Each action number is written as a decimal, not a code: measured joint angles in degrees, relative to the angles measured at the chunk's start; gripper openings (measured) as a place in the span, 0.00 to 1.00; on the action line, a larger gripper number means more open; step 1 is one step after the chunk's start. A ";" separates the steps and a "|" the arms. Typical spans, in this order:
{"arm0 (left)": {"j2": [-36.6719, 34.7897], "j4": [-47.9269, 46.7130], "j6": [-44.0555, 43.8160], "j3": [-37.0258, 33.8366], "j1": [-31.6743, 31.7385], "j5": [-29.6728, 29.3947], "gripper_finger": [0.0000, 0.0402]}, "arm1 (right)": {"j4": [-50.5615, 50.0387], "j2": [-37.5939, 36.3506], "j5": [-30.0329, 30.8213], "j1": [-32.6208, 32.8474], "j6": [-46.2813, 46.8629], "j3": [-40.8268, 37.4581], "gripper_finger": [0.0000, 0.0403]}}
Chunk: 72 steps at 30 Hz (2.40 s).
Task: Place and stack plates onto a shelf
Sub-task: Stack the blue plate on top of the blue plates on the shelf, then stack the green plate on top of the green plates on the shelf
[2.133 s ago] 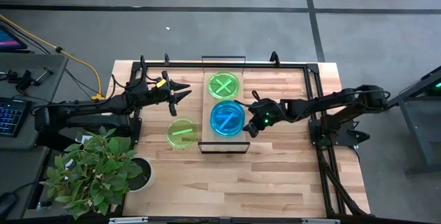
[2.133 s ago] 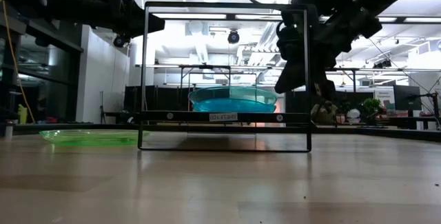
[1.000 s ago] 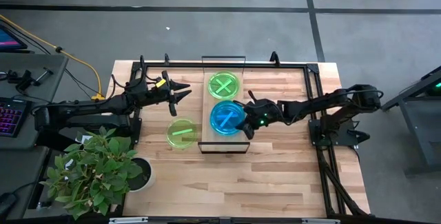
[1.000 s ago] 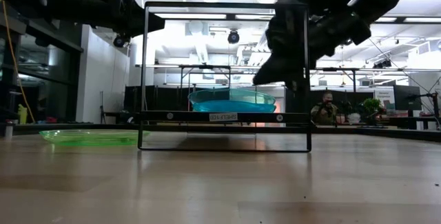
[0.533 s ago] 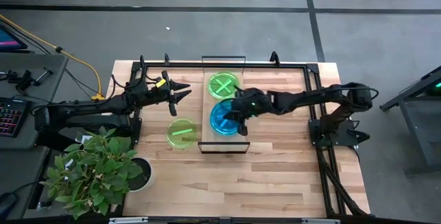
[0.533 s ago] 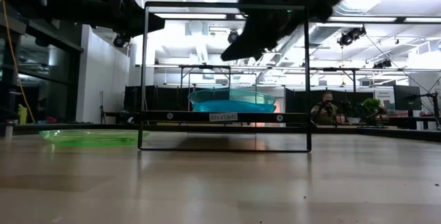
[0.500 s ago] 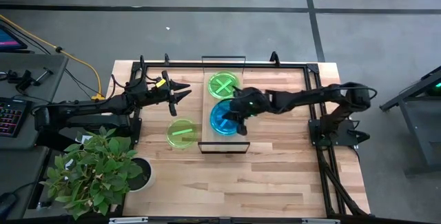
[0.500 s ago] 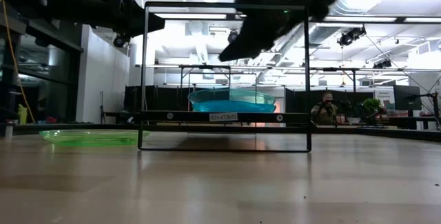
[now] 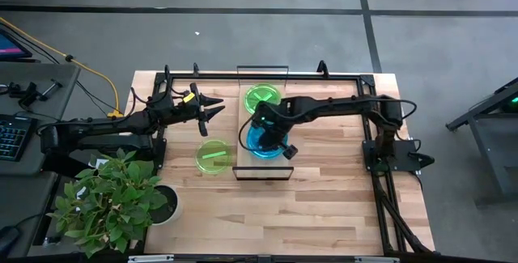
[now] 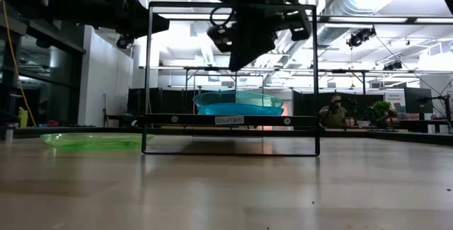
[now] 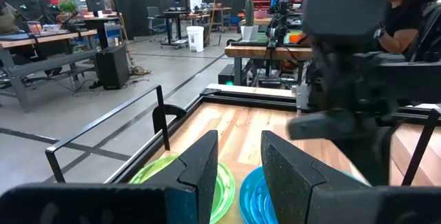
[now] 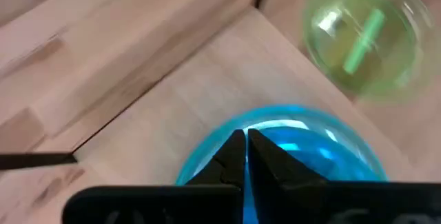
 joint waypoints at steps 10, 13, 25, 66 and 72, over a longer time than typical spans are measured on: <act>0.00 0.03 0.02 0.00 0.00 0.00 0.26 | -1.49 2.53 -4.57 2.40 -7.58 3.06 0.00; 0.00 0.05 0.01 0.00 0.00 0.00 0.26 | -1.35 2.55 -4.53 2.40 -8.41 2.71 0.00; 0.00 0.06 1.05 0.00 0.00 -0.07 0.26 | -1.28 5.08 -3.82 3.50 -10.68 2.71 0.00; -0.02 -0.57 1.07 0.00 0.02 -0.72 0.26 | -4.69 5.27 7.94 3.34 -10.79 5.14 0.00; 0.00 -1.71 1.07 -0.02 0.02 -0.74 0.26 | -10.75 0.05 9.17 -0.20 -1.74 6.29 0.00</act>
